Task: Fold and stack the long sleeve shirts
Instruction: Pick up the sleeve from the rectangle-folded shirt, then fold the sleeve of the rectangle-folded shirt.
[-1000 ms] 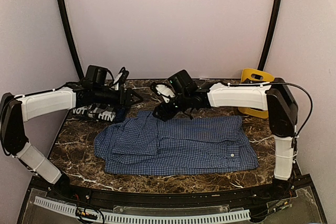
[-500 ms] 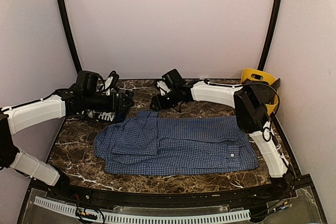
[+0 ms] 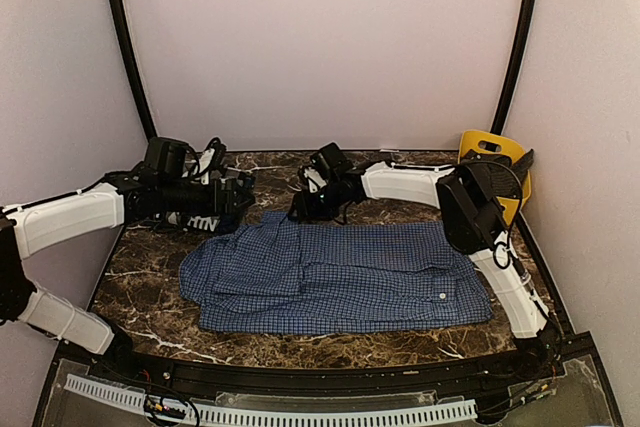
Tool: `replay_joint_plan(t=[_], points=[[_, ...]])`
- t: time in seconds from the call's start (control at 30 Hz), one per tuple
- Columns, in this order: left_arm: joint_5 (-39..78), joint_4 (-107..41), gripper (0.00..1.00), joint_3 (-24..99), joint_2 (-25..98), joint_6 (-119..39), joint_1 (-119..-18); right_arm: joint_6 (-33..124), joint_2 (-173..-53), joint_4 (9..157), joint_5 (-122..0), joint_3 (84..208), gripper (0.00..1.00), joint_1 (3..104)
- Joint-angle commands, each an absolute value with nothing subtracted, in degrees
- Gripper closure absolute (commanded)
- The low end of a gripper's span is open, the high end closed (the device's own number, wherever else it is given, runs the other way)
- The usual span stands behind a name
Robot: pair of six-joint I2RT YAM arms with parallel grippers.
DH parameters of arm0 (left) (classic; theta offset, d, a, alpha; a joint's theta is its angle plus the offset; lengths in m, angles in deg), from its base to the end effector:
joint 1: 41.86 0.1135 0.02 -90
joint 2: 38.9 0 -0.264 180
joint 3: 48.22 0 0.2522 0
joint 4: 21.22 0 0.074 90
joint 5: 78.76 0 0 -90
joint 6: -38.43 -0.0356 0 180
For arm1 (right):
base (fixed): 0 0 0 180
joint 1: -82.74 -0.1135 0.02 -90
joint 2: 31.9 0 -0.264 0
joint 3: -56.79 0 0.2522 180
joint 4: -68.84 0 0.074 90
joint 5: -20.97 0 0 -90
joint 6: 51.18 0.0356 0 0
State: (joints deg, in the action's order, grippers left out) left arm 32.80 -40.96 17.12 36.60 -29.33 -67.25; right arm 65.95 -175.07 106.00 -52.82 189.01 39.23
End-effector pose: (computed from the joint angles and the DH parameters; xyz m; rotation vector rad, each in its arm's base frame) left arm 0.2609 -0.1383 0.2712 0.2981 2.1592 -0.8835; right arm 0.3929 0.3867 0.1433 -0.5042 2.5211 0.8664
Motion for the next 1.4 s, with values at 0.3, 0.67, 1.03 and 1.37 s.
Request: replay_joint_plan(t=[0.3, 0.67, 1.03, 1.37], points=[[32.2, -41.6, 0.27, 15.5, 33.7, -30.2, -67.1, 69.0, -178.8, 104.0, -49.1, 190.5, 0.61, 36.3], [31.5, -41.9, 0.27, 14.5, 32.9, -30.8, -67.1, 67.7, -172.8, 95.1, -50.7, 187.6, 0.93, 36.6], [30.8, -42.1, 0.27, 14.1, 32.6, -31.3, -67.1, 64.6, -166.7, 89.7, -50.6, 184.2, 0.99, 37.2], [28.7, -42.8, 0.27, 13.7, 32.3, -31.6, -67.1, 66.1, -152.1, 87.1, -58.4, 169.6, 1.0, 37.4]])
